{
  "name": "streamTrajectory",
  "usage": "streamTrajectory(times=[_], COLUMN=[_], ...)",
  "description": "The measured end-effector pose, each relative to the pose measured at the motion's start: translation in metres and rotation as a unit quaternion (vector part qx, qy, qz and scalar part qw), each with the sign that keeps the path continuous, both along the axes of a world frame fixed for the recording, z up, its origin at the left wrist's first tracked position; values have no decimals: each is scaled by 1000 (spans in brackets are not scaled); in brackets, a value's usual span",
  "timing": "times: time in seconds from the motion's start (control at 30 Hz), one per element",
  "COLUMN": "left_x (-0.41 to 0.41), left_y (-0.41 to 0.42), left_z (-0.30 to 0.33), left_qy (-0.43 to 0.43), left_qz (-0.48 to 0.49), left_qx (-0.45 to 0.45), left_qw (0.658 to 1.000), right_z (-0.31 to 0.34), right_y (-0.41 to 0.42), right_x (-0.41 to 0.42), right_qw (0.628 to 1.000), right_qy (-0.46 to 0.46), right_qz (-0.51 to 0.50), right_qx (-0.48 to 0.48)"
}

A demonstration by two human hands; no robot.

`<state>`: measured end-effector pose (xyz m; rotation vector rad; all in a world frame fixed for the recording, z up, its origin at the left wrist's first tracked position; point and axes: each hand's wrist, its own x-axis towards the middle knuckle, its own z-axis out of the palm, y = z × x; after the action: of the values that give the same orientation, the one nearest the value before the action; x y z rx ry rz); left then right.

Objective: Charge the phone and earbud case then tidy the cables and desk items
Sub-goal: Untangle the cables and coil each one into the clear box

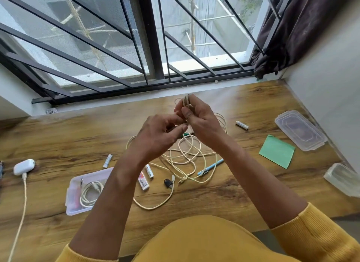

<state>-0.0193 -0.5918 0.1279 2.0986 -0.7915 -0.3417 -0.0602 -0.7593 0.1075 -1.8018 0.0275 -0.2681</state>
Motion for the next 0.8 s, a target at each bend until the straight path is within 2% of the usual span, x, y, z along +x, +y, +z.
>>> streamTrajectory(times=[0.07,0.13,0.3,0.47,0.57,0.63,0.73,0.8], left_x=[8,16,25,29,28,29,32,34], left_y=[3,5,6,3,0,2,7,8], left_z=[5,8,8,12,10,7,8,9], left_qy=[-10,-12,-17,-80,-88,-93,-113,-112], left_qz=[-6,-22,-42,-39,-46,-37,-14,-15], left_qx=[-2,12,-18,-52,-46,-49,-57,-68], left_qw=[1000,1000,999,995,994,994,992,991], right_z=[-2,-2,6,10,8,8,8,13], right_y=[1,2,-6,-10,-11,-15,-20,-20], right_x=[0,0,0,-4,-8,-11,-15,-16], right_qw=[989,973,951,935,943,958,983,984], right_qy=[-10,-17,-17,39,77,93,101,88], right_qz=[-32,-46,-43,30,74,92,130,152], right_qx=[-141,-224,-307,-352,-315,-256,-82,26])
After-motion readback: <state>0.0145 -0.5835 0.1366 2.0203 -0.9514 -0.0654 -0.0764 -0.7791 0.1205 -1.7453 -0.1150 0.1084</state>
